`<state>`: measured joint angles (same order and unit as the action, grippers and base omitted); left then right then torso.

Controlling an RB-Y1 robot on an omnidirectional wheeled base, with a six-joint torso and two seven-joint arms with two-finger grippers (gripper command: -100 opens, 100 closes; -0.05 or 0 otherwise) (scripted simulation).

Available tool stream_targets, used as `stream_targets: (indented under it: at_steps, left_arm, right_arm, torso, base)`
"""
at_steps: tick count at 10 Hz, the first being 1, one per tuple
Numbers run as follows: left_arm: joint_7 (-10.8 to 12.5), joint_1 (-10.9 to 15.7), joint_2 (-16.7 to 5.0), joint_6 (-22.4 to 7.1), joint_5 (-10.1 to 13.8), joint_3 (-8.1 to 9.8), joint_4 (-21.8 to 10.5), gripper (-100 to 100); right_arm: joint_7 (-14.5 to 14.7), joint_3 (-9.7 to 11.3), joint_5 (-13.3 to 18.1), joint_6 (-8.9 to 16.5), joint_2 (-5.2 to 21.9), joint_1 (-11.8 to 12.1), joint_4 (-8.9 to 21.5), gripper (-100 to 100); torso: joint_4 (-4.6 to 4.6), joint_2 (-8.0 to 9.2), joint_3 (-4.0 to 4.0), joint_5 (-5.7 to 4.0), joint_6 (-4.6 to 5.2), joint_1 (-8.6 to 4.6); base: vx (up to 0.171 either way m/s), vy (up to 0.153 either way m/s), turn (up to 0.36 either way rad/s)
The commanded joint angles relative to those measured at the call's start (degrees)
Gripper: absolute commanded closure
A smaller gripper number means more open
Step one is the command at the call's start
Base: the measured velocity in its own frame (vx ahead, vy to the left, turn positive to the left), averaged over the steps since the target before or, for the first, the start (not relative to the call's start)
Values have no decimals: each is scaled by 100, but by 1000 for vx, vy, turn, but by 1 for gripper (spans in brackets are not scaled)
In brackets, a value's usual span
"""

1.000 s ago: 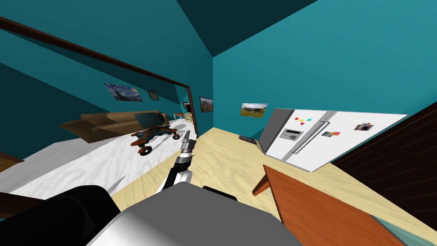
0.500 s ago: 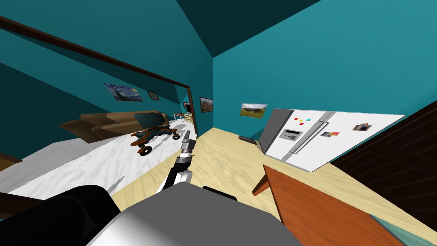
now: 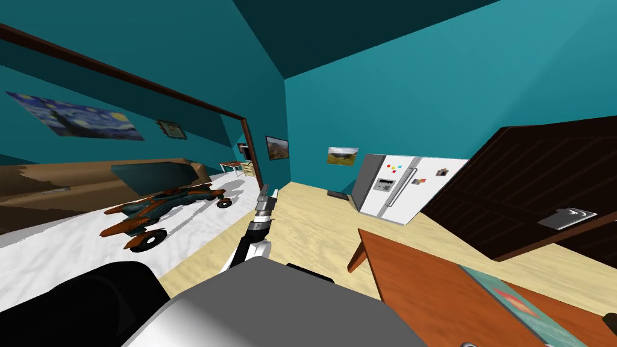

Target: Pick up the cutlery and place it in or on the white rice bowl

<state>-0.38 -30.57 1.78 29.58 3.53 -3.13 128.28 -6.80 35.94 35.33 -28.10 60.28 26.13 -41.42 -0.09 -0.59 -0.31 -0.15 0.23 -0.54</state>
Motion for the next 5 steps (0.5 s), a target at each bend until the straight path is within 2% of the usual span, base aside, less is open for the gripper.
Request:
stream_targets:
  at_steps: [1, 2, 3, 4, 5]
  left_arm:
    - [0, 0, 0, 0, 0, 0, 0, 0]
    - [0, 2, 0, 0, 0, -1, 0, 0]
    - [0, 0, 0, 0, 0, 0, 0, 0]
    - [0, 2, 0, 0, 0, -1, 0, 0]
    - [0, 0, 0, 0, 0, 0, 0, 0]
  right_arm:
    - [177, 6, -24, 20, 52, 54, -104, 100]
    - [411, 15, -65, 35, 130, 126, -253, 100]
    - [456, 15, -65, 35, 130, 126, -253, 100]
    - [687, 25, -107, 50, 207, 198, -402, 100]
    - [736, 25, -107, 50, 207, 198, -402, 100]
  torso:
    - [0, 0, 0, 0, 0, 0]
    - [4, 2, 2, 1, -14, 2]
    - [2, -4, -1, 2, -7, -2]
    - [5, 4, 3, 3, -16, 4]
    - [3, -1, 1, 6, -5, 4]
  base:
    - [151, -27, -200]
    - [173, -42, -297]
    - [137, -15, -193]
    - [164, -18, -359]
    - [134, -12, -206]
